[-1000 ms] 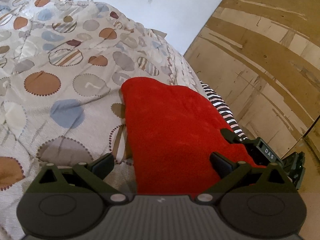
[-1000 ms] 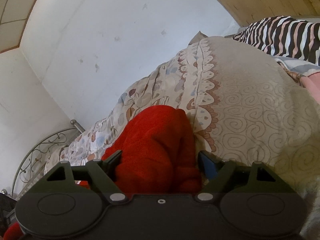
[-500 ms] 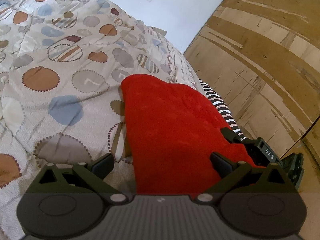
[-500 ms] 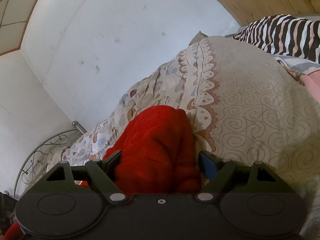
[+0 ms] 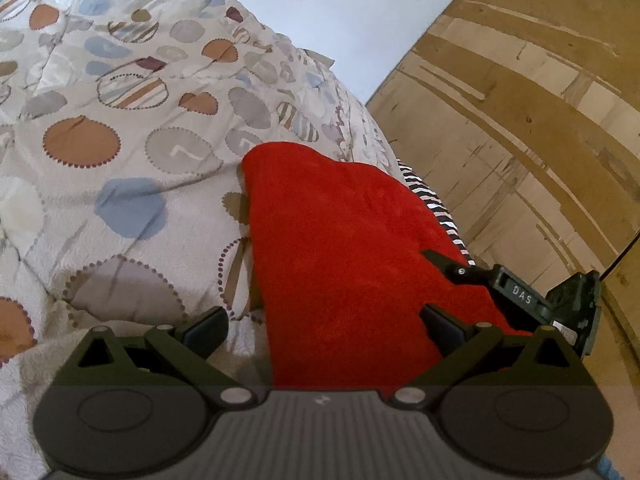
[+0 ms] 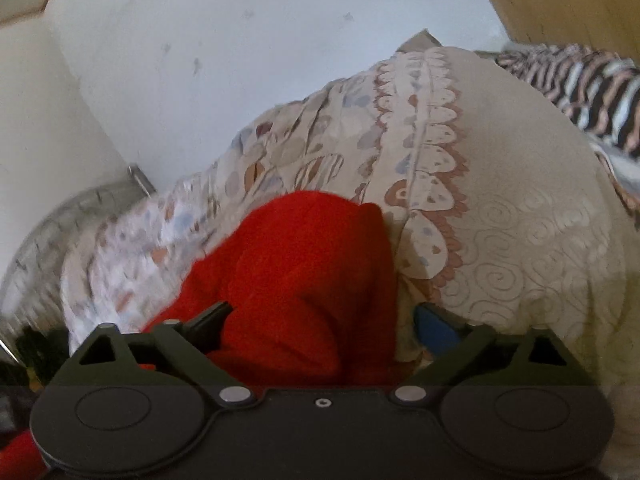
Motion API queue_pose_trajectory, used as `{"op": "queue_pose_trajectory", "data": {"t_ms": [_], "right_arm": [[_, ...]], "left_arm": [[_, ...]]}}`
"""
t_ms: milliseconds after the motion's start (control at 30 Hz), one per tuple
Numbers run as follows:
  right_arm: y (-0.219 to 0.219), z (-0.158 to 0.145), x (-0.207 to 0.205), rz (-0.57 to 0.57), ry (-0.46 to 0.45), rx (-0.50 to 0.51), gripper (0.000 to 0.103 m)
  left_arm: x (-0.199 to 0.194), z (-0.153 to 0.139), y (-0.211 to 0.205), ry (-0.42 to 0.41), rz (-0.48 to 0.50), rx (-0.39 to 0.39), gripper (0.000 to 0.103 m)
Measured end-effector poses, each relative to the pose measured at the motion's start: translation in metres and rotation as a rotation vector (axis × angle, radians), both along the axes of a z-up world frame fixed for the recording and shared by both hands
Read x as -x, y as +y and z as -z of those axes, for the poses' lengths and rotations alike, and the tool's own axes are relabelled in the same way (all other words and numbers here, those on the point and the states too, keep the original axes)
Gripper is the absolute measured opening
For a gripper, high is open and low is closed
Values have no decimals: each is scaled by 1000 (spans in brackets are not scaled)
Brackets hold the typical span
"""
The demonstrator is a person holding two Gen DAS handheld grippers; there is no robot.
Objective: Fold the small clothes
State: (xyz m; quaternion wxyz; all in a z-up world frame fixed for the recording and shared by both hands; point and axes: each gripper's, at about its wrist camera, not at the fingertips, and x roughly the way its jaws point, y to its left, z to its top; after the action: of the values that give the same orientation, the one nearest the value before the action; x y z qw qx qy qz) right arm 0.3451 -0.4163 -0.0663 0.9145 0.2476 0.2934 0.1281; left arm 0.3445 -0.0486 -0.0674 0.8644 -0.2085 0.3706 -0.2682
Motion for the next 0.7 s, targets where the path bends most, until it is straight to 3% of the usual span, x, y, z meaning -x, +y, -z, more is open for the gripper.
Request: {"op": "queue_pose_trajectory", "data": {"t_ms": [433,700], "right_arm": [[-7,10,2,10,-25,-43,89],[-10,14,3,11,-51,-63,89]], "left_arm": [[0,7,1,-19,14,34,103],[-6,7,1,10,35,52,103]]}}
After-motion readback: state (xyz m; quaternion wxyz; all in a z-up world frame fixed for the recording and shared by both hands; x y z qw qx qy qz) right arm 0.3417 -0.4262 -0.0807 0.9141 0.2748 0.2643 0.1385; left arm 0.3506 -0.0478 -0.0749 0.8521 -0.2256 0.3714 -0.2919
